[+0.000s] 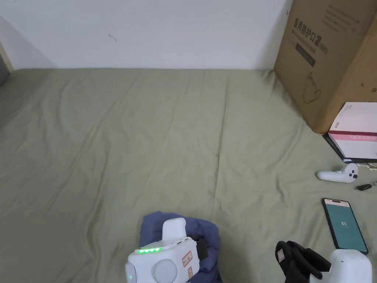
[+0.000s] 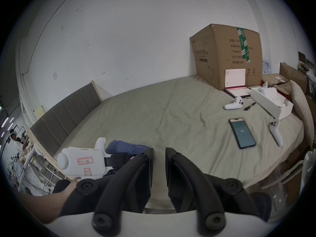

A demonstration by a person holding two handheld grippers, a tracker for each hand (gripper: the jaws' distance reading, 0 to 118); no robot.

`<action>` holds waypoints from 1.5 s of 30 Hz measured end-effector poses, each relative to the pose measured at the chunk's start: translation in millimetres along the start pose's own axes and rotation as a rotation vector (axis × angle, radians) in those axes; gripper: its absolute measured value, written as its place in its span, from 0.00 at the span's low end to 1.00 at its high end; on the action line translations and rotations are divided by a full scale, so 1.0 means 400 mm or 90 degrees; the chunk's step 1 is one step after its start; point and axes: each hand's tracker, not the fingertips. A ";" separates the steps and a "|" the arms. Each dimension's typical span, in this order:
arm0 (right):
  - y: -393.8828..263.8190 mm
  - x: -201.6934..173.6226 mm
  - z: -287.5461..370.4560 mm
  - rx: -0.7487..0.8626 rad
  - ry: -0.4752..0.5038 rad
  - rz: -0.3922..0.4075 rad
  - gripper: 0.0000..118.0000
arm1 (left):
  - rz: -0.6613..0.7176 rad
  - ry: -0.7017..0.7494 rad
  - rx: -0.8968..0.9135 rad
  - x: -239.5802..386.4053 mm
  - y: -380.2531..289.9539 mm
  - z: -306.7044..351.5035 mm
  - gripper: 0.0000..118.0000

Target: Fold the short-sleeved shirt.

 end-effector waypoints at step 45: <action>-0.026 -0.116 -0.311 -0.164 0.345 -0.134 0.06 | 0.197 0.121 0.073 -1.047 0.320 0.708 0.19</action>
